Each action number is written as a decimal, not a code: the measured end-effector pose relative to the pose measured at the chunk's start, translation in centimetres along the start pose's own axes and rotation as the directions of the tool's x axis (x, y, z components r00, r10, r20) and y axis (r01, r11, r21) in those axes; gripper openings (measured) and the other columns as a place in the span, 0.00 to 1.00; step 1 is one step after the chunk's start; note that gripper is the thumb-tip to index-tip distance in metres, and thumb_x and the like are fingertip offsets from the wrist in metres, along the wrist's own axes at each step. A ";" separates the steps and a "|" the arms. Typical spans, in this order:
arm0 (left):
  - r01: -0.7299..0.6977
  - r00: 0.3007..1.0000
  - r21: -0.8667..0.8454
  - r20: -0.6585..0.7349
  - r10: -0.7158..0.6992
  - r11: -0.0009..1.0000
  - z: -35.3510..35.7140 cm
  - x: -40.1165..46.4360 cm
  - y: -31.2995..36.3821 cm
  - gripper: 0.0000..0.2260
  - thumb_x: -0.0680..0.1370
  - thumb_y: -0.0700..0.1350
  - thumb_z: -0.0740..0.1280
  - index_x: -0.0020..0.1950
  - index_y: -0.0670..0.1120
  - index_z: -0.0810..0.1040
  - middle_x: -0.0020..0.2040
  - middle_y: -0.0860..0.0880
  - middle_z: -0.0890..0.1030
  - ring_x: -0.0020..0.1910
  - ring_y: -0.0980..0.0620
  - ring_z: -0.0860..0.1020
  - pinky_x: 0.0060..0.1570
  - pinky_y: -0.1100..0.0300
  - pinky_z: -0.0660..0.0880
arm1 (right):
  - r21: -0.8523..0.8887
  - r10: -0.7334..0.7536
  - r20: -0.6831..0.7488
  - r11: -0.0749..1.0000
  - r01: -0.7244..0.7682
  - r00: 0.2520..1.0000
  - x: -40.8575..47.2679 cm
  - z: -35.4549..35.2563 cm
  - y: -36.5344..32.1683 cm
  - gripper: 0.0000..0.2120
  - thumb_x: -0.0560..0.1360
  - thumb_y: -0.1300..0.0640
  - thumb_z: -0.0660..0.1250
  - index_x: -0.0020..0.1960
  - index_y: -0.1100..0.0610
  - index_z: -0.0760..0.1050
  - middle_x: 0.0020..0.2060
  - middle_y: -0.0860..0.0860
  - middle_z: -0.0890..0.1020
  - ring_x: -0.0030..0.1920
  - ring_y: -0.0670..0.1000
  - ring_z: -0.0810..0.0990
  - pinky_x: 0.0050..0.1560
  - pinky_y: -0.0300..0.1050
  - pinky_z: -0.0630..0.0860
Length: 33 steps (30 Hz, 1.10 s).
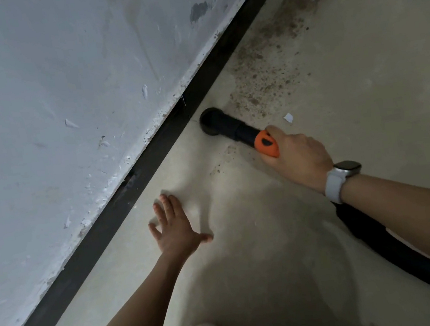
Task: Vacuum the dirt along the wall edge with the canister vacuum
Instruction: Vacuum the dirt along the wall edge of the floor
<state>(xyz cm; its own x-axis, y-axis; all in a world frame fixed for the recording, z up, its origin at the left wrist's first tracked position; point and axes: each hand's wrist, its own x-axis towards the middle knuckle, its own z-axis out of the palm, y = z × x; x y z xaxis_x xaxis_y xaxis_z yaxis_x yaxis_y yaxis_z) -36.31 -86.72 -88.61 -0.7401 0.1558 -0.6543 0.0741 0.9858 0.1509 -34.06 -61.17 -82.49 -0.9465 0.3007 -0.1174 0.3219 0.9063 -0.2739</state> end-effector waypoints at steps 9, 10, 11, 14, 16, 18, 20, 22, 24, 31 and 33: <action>0.080 0.993 -0.070 -0.078 -0.085 0.994 0.7 -0.4 -0.6 0.60 0.65 0.60 0.76 0.76 0.40 0.35 0.76 0.44 0.33 0.75 0.46 0.34 0.74 0.49 0.41 | 0.033 -0.289 0.243 0.957 0.290 0.926 -4.9 2.0 -3.6 0.23 0.76 0.41 0.58 0.67 0.50 0.61 0.39 0.49 0.77 0.34 0.52 0.76 0.33 0.43 0.71; 0.095 0.991 -0.081 -0.090 -0.102 0.992 0.8 -0.5 -0.6 0.60 0.65 0.60 0.75 0.76 0.40 0.35 0.77 0.44 0.33 0.76 0.47 0.35 0.74 0.50 0.40 | 0.025 -0.266 0.241 0.963 0.268 0.933 -4.7 1.8 -3.0 0.23 0.76 0.41 0.58 0.67 0.49 0.61 0.40 0.50 0.78 0.35 0.53 0.77 0.34 0.44 0.72; 0.103 0.989 -0.083 -0.100 -0.111 0.991 0.9 -0.6 -0.7 0.60 0.65 0.61 0.75 0.76 0.40 0.35 0.77 0.44 0.34 0.76 0.47 0.35 0.74 0.51 0.40 | 0.012 -0.225 0.234 0.974 0.228 0.946 -4.4 1.5 -2.3 0.23 0.76 0.41 0.58 0.67 0.49 0.61 0.41 0.51 0.79 0.36 0.54 0.78 0.35 0.45 0.73; 0.101 0.988 -0.075 -0.113 -0.109 0.992 1.2 -0.6 -0.8 0.60 0.65 0.63 0.74 0.76 0.40 0.34 0.77 0.45 0.33 0.76 0.47 0.35 0.73 0.51 0.40 | -0.002 -0.064 0.145 0.998 0.065 0.987 -3.0 0.3 -0.5 0.22 0.76 0.42 0.60 0.66 0.51 0.65 0.38 0.52 0.77 0.36 0.57 0.77 0.34 0.45 0.70; 0.094 0.988 -0.063 -0.118 -0.101 0.994 1.3 -0.6 -0.9 0.60 0.64 0.64 0.74 0.76 0.41 0.34 0.77 0.45 0.33 0.76 0.47 0.35 0.74 0.50 0.40 | 0.009 -0.023 0.116 1.000 0.023 0.993 -2.7 -0.2 -0.1 0.23 0.76 0.42 0.60 0.66 0.52 0.66 0.36 0.51 0.75 0.34 0.55 0.74 0.33 0.44 0.66; 0.085 0.987 -0.060 -0.130 -0.093 0.995 1.4 -0.6 -1.1 0.60 0.64 0.64 0.74 0.76 0.41 0.35 0.77 0.45 0.34 0.76 0.47 0.35 0.74 0.50 0.42 | 0.012 -0.067 0.144 0.998 0.066 0.987 -3.3 0.1 -0.6 0.22 0.76 0.42 0.60 0.66 0.51 0.65 0.38 0.51 0.77 0.35 0.56 0.76 0.34 0.45 0.68; 0.080 0.986 -0.064 -0.139 -0.088 0.995 1.4 -0.6 -1.2 0.60 0.63 0.65 0.74 0.77 0.41 0.37 0.77 0.45 0.35 0.76 0.47 0.36 0.74 0.50 0.43 | 0.028 -0.157 0.200 0.988 0.155 0.967 -4.6 0.9 -1.6 0.22 0.76 0.41 0.60 0.65 0.49 0.63 0.40 0.51 0.79 0.36 0.55 0.78 0.34 0.44 0.70; 0.081 0.987 -0.060 -0.133 -0.089 0.995 1.3 -0.6 -1.2 0.60 0.63 0.65 0.74 0.77 0.41 0.37 0.77 0.45 0.34 0.76 0.47 0.35 0.74 0.49 0.43 | 0.060 -0.237 0.261 0.972 0.229 0.936 -6.0 1.6 -2.3 0.21 0.76 0.41 0.59 0.65 0.47 0.62 0.40 0.49 0.78 0.35 0.52 0.77 0.34 0.44 0.71; 0.077 0.988 -0.050 -0.127 -0.083 0.996 1.3 -0.6 -1.2 0.60 0.64 0.65 0.73 0.76 0.41 0.36 0.77 0.45 0.34 0.76 0.47 0.35 0.74 0.49 0.43 | 0.043 -0.234 0.292 0.972 0.231 0.927 -6.7 1.6 -1.8 0.23 0.76 0.40 0.59 0.67 0.46 0.61 0.42 0.49 0.79 0.37 0.52 0.78 0.36 0.44 0.73; 0.086 0.991 -0.042 -0.100 -0.090 0.995 1.0 -0.5 -0.4 0.60 0.65 0.63 0.74 0.76 0.38 0.36 0.77 0.42 0.35 0.76 0.45 0.35 0.73 0.48 0.42 | -0.096 0.092 0.083 0.992 -0.084 0.992 -4.7 -0.8 3.8 0.23 0.76 0.42 0.61 0.67 0.50 0.66 0.43 0.56 0.81 0.41 0.61 0.79 0.35 0.46 0.68; 0.089 0.991 -0.045 -0.095 -0.093 0.995 0.9 -0.5 -0.3 0.60 0.65 0.62 0.75 0.76 0.38 0.36 0.77 0.42 0.34 0.76 0.45 0.35 0.73 0.48 0.41 | -0.088 0.119 0.063 0.990 -0.113 0.991 -4.7 -1.0 3.7 0.23 0.76 0.43 0.61 0.67 0.52 0.65 0.43 0.57 0.81 0.41 0.61 0.79 0.35 0.47 0.69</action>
<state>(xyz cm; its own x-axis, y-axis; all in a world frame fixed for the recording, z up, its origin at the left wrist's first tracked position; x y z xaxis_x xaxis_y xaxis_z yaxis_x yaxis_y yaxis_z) -35.32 -87.05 -89.00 -0.8038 0.0567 -0.5922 -0.0220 0.9919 0.1248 -28.42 -58.95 -82.02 -0.8981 0.3869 -0.2092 0.4235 0.8891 -0.1736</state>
